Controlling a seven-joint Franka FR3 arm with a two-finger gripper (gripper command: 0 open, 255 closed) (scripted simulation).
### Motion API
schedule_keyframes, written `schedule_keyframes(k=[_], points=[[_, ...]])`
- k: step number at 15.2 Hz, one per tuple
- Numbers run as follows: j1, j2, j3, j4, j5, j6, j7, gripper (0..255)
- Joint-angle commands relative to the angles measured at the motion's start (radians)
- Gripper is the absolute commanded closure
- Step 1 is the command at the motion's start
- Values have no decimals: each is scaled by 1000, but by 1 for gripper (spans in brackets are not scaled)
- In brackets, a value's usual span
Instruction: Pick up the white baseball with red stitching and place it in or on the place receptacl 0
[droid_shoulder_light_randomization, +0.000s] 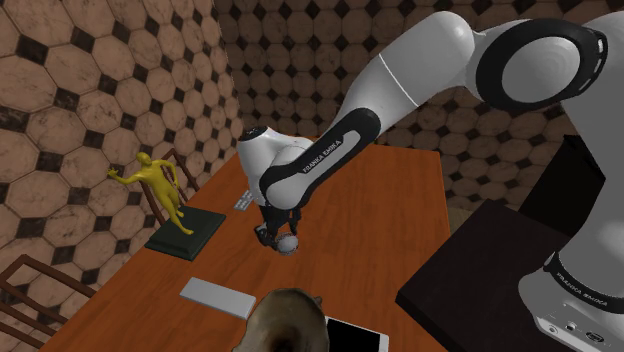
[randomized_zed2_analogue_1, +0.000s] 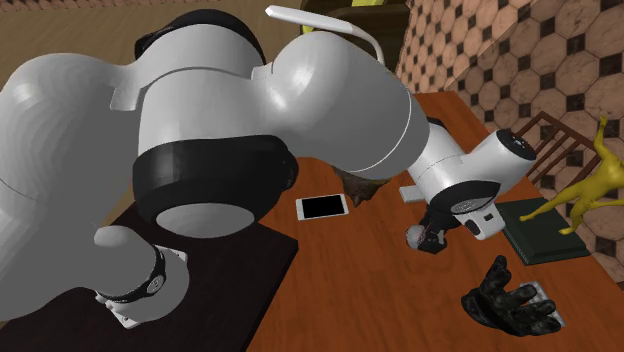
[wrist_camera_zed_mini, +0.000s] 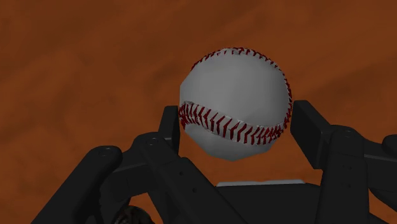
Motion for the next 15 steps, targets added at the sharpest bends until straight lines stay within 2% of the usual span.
schedule_keyframes(k=[1, 15], points=[[-2, -22, 4, -2, 5, -20, -1, 255], [-16, -136, 26, 10, 32, -144, -12, 255]])
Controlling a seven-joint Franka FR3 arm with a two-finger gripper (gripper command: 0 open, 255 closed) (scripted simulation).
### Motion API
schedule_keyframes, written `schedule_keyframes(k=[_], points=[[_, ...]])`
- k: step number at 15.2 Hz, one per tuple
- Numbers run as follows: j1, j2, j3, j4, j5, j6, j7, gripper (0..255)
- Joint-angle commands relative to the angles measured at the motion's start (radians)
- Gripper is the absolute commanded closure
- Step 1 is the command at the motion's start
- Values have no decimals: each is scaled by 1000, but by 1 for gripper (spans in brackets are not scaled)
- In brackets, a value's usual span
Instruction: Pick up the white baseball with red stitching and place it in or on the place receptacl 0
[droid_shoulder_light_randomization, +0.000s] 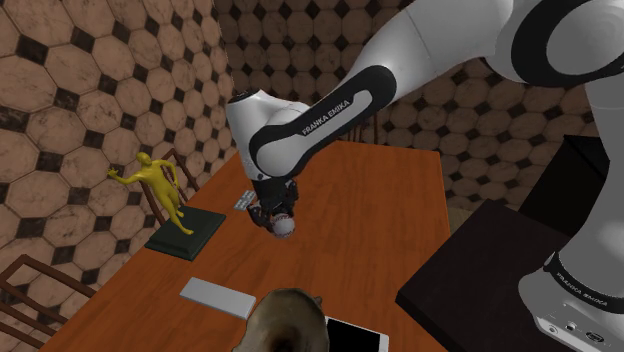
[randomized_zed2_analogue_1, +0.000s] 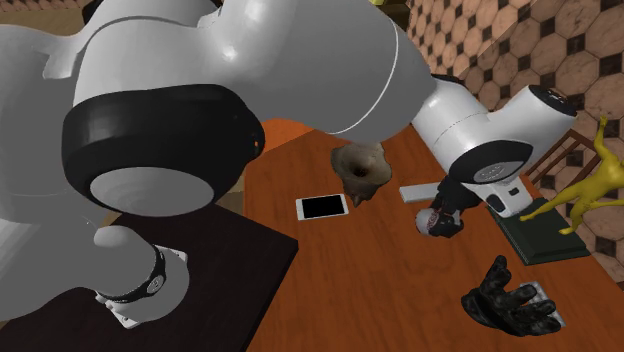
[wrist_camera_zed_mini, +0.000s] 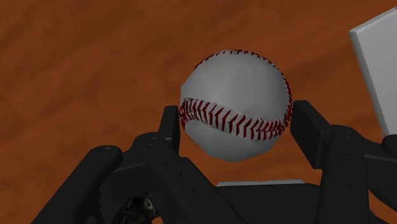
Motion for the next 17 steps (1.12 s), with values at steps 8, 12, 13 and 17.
schedule_keyframes(k=[8, 12, 13, 17], points=[[-7, -60, 11, 29, 16, -88, -8, 255], [-9, -82, 15, 50, 23, -130, -11, 255], [-9, -87, 16, 56, 25, -141, -12, 255], [-10, -104, 19, 79, 30, -181, -14, 255]])
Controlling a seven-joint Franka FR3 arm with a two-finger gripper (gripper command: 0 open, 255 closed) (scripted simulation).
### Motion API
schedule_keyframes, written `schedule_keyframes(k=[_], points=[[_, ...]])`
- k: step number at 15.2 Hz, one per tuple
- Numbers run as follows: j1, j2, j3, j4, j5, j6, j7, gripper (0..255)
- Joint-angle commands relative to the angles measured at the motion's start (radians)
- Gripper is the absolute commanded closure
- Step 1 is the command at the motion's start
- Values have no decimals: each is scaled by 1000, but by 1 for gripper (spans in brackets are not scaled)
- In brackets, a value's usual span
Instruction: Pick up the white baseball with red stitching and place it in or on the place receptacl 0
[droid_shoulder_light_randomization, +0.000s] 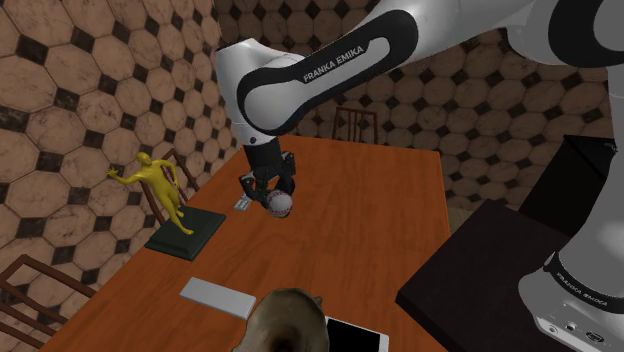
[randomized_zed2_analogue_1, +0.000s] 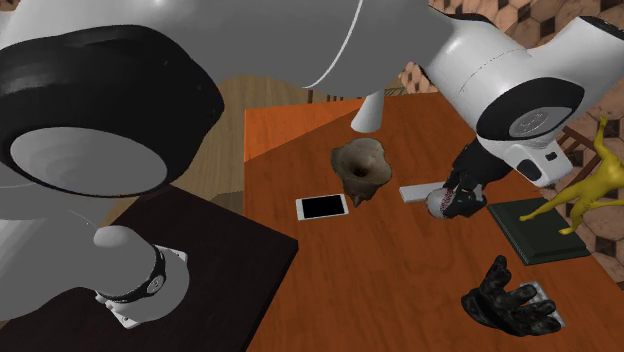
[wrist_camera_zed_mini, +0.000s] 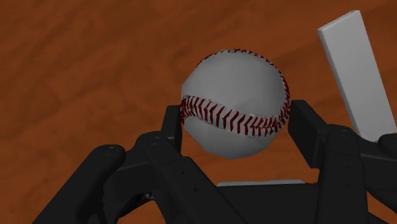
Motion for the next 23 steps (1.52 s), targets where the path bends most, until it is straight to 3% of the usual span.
schedule_keyframes(k=[1, 10, 18, 19, 20, 23], points=[[11, -17, 7, -15, 3, -2, 17, 255], [106, -135, 68, -197, 27, 67, 181, 255], [209, -181, 126, -266, 37, 96, 341, 255], [194, -181, 119, -259, 38, 89, 317, 255], [194, -181, 119, -259, 38, 89, 317, 0], [194, -187, 123, -394, -27, 292, 230, 0]])
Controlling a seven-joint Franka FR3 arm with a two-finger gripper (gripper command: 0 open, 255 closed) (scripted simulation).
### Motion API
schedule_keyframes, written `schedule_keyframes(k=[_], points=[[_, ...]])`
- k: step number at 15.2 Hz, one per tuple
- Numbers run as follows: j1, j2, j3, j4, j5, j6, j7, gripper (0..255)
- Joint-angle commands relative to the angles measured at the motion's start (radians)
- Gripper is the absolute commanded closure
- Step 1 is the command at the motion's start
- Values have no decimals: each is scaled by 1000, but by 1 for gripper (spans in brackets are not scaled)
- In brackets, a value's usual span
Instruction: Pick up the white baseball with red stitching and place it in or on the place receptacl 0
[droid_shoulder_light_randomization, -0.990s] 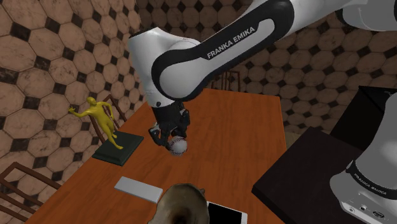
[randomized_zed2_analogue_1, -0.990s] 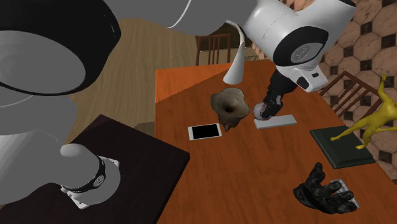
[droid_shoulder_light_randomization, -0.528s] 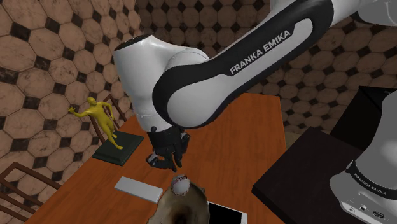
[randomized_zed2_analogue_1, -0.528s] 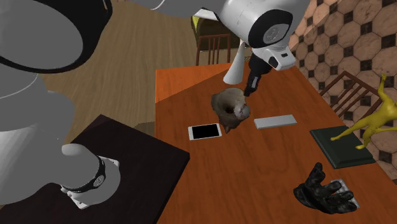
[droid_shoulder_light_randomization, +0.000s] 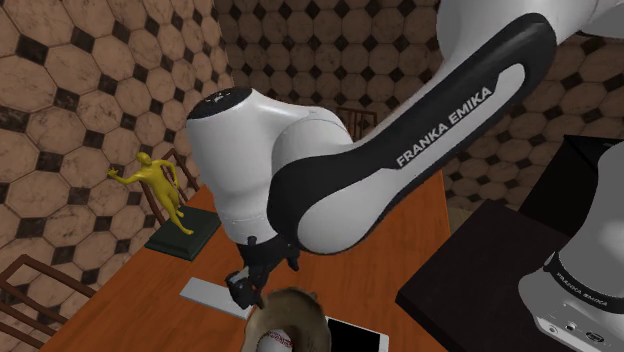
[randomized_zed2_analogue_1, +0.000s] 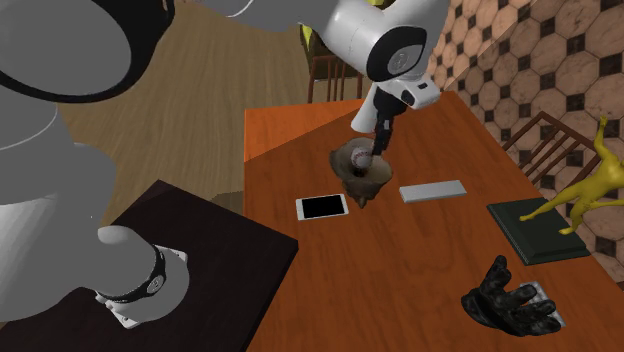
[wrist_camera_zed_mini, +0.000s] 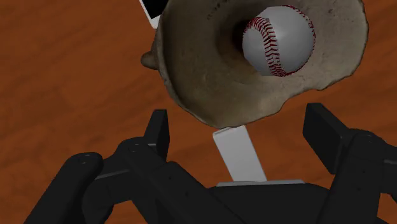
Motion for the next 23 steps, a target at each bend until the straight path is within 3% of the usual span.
schedule_keyframes(k=[1, 4, 12, 19, 20, 23], points=[[3, 1, 1, -85, -48, 140, -49, 0], [10, 31, -12, -168, -136, 321, -101, 0], [35, 114, -45, -158, -188, 389, -67, 0], [36, 114, -45, -158, -188, 389, -68, 0], [35, 114, -45, -159, -188, 389, -68, 255], [36, 121, -46, -144, -188, 381, -71, 255]])
